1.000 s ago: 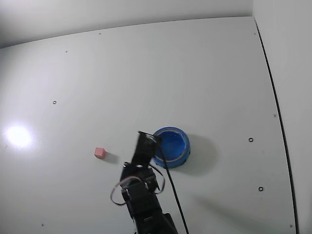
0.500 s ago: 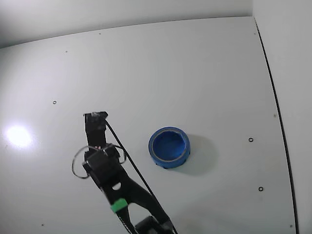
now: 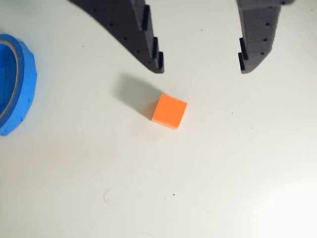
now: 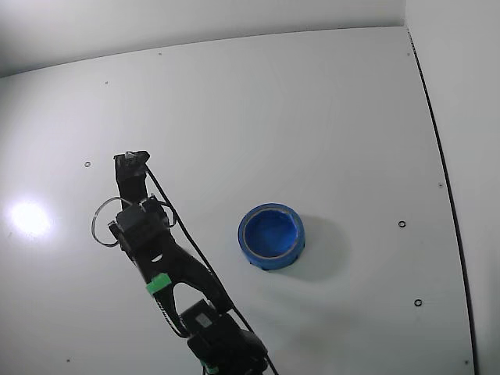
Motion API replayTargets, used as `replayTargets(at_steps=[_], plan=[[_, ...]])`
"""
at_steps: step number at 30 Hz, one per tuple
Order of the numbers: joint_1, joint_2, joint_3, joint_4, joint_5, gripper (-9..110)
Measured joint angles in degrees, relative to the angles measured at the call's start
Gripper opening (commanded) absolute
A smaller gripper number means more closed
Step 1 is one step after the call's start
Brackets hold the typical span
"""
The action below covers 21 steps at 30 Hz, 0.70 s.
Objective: Grasp a block and put it in the bin.
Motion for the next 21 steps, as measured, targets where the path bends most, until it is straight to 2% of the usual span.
replayTargets(at_steps=[21], plan=[[0.0, -19.2, -12.0, 0.0, 0.0, 22]])
